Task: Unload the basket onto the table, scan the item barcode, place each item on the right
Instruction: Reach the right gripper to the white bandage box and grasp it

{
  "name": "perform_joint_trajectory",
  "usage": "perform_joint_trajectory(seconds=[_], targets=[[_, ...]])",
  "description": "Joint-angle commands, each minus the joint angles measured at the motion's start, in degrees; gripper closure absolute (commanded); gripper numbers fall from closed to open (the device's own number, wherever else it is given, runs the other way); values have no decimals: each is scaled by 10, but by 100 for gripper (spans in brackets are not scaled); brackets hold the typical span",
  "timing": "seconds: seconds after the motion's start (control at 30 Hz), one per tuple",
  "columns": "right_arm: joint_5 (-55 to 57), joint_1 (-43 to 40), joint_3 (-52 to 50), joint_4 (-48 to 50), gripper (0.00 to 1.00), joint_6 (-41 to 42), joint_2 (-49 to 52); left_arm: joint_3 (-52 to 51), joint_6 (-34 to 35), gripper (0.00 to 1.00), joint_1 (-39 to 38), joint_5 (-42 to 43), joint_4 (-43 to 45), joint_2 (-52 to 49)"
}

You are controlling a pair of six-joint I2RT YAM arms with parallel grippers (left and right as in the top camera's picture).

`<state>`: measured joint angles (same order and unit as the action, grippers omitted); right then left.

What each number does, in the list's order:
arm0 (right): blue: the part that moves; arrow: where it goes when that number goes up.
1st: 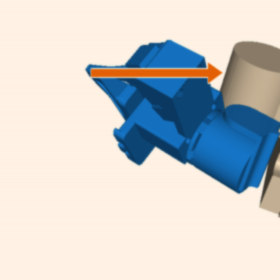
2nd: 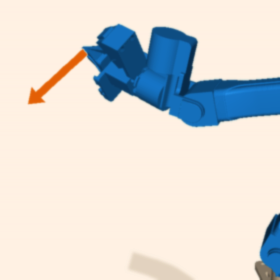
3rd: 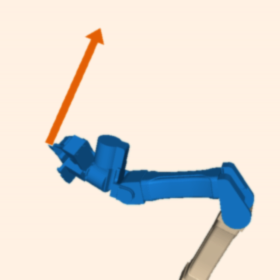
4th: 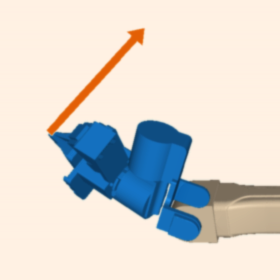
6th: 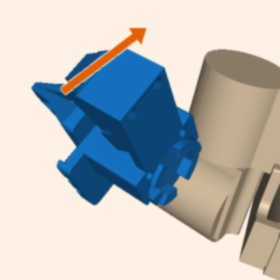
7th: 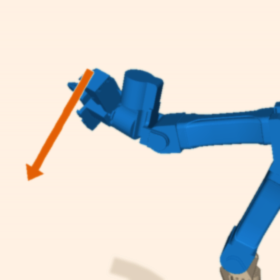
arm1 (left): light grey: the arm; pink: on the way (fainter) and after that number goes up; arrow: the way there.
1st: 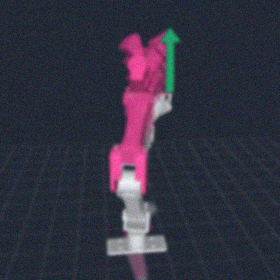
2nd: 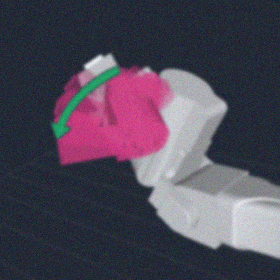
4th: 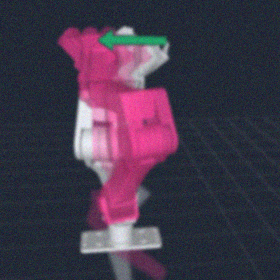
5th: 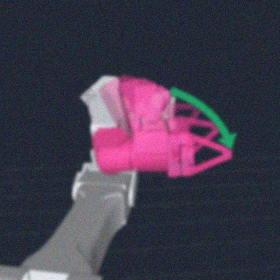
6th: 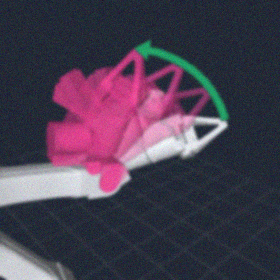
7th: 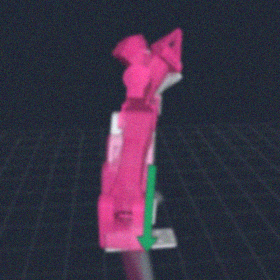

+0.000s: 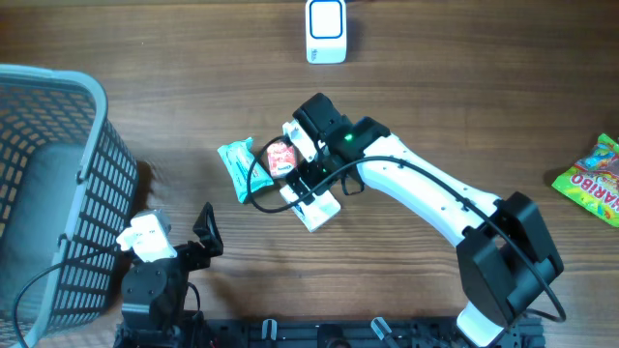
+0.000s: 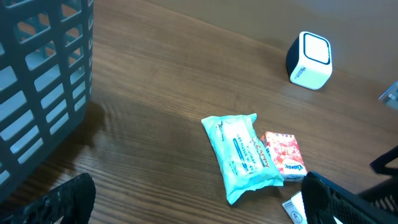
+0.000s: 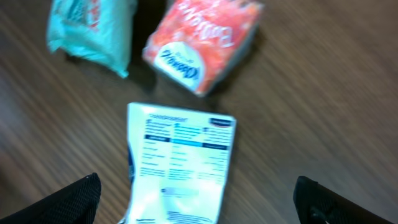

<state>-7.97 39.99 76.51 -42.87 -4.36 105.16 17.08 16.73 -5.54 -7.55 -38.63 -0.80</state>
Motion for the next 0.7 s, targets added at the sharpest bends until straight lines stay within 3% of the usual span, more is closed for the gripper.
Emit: perform_joint_trajectory(seconds=[0.0,0.13,0.2,0.47,0.67], targets=[[-117,0,-3,17,0,-31,14,-3,5,0,-2,5,2,4],[-126,3,-5,11,0,15,14,-3,5,0,-2,5,2,4],[-66,12,-5,-1,1,71,18,-3,5,0,-2,5,2,4],[-10,30,-5,-27,0,92,111,-3,5,0,-2,5,2,4],[1,67,-5,-80,0,110,116,-3,5,0,-2,5,2,4]])
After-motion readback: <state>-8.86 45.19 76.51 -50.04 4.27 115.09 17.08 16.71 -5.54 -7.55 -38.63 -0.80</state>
